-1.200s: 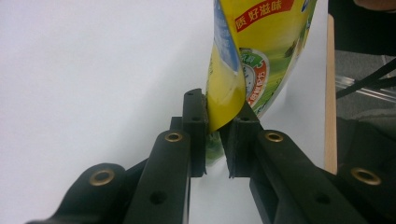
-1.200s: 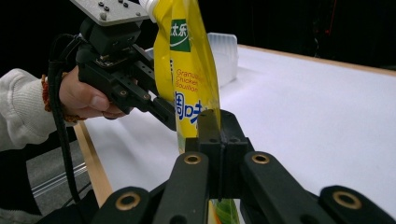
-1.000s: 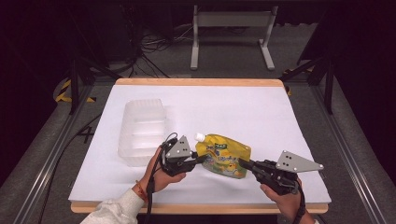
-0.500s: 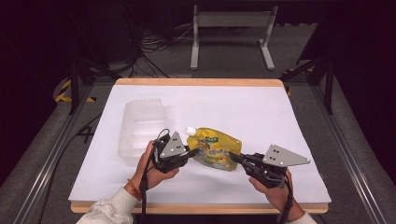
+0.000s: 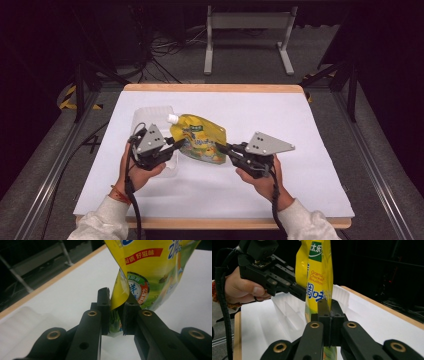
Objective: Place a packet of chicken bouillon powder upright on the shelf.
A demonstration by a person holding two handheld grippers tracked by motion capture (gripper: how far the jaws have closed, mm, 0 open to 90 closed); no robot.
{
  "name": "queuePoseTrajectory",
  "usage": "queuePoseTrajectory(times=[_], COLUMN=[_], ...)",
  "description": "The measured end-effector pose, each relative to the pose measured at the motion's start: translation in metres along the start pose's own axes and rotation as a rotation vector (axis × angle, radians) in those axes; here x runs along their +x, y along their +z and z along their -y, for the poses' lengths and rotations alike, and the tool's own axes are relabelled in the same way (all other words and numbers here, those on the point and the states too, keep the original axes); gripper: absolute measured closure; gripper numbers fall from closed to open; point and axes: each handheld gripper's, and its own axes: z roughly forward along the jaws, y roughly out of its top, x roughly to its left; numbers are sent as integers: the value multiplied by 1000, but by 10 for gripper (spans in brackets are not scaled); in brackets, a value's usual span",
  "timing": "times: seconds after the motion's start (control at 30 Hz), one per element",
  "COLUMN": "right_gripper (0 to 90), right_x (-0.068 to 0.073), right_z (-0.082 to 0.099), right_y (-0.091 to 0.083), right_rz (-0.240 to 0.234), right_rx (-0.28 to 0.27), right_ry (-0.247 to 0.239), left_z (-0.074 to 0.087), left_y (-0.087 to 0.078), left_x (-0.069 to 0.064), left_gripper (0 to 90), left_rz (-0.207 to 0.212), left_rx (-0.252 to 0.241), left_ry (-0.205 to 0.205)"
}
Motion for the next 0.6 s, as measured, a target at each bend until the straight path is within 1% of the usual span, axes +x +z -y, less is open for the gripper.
queuePoseTrajectory(times=[0.07, 0.1, 0.17, 0.23, 0.27, 0.3, 0.33, 0.37, 0.4, 0.43, 0.47, 0.5, 0.57, 0.6], right_gripper=[899, 899, 899, 899, 899, 899, 899, 900, 900, 899, 900, 899, 899, 899], right_x=[0, -2, -3, -5, -5, -6, -6, -6, -6, -7, -7, -8, -11, -11], right_z=[-7, -10, -15, -18, -20, -21, -22, -23, -23, -23, -23, -23, -22, -22], right_y=[14, 22, 37, 49, 57, 63, 68, 74, 74, 81, 86, 95, 104, 108], right_rz=[0, -15, -15, -30, -26, -31, -30, -26, -26, -28, -27, -25, -31, -29], right_rx=[-5, -9, -8, -5, 1, 1, 6, 13, 13, 10, 12, 15, 15, 18], right_ry=[-13, -2, -12, -4, -15, -3, -5, -23, -23, -22, -17, -31, -3, -5], left_z=[3, 4, 8, 11, 13, 16, 18, 21, 21, 23, 27, 29, 33, 33], left_y=[-8, -11, -17, -20, -21, -22, -22, -22, -22, -22, -21, -21, -21, -21], left_x=[11, 15, 24, 32, 36, 39, 42, 47, 47, 50, 57, 60, 65, 65], left_gripper=[800, 799, 800, 799, 799, 799, 799, 799, 799, 799, 799, 799, 799, 798], left_rz=[-31, -46, -78, -102, -113, -124, -138, -147, -147, -151, -156, -163, -172, -172], left_rx=[-15, -17, -27, -29, -32, -31, -27, -27, -27, -29, -30, -33, -31, -31], left_ry=[-22, -25, -43, -58, -63, -69, -63, -68, -68, -86, -90, -99, -112, -112])
